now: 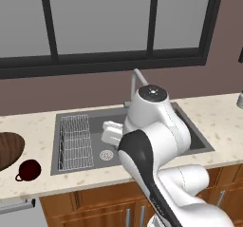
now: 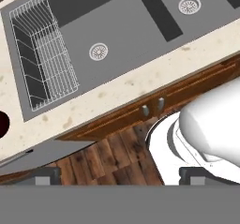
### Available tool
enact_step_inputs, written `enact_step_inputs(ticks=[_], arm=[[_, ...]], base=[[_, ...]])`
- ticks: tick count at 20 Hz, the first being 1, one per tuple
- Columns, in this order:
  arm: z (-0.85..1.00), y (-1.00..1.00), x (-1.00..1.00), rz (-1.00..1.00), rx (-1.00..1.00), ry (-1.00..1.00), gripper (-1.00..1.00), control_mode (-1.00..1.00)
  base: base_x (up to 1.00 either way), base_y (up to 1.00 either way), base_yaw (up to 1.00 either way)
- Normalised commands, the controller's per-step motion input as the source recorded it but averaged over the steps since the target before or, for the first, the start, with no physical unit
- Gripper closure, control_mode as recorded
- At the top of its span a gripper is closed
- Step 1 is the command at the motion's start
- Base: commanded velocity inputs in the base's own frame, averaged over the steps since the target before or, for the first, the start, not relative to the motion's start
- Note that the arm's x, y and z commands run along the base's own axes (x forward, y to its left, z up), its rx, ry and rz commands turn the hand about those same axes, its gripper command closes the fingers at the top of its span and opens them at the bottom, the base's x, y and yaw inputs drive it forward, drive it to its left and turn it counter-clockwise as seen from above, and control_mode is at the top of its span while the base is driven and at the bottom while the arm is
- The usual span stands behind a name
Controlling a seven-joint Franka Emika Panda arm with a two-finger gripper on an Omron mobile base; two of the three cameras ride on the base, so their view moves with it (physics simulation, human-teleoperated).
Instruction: Pick the mug and place it in the sink. Pick the bowl and place it in the open cabinet and then close the cabinet.
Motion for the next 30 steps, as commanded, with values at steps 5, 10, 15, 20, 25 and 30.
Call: enact_step_inputs(ticks=[5,10,15,20,25,30], arm=[[-0.29,0.4,0.0,0.0,0.14,0.0,-1.0,-1.0],[-0.09,0.42,0.0,0.0,0.03,0.0,-1.0,-1.0],[-0.03,0.46,0.0,-0.01,0.0,0.02,-1.0,-1.0],[-0.06,0.49,0.0,-0.03,0.01,0.06,-1.0,-1.0],[-0.16,0.48,0.0,-0.03,0.03,0.03,-1.0,-1.0],[-0.15,0.37,0.0,-0.01,0.03,0.01,-1.0,-1.0]], base=[[0.0,0.0,0.0],[0.0,0.0,0.0],[0.0,0.0,0.0],[0.0,0.0,0.0],[0.0,0.0,0.0],[0.0,0.0,0.0]])
